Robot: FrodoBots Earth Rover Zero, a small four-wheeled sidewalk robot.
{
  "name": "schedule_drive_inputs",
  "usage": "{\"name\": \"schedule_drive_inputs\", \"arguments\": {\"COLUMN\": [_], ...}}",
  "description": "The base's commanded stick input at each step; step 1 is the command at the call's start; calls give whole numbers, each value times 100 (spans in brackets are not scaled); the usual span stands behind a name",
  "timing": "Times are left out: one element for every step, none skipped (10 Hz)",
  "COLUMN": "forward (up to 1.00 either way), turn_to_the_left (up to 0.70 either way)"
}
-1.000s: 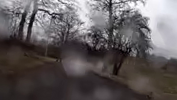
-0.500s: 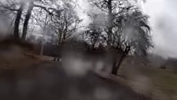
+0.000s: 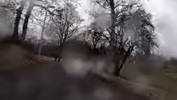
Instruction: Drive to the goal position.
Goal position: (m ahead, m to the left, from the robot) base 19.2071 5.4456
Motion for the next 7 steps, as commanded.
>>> {"name": "schedule_drive_inputs", "arguments": {"forward": [100, 100, 100, 100, 100, 100, 100], "turn_to_the_left": [40, 38, 9, 0, 0, 0, 0]}}
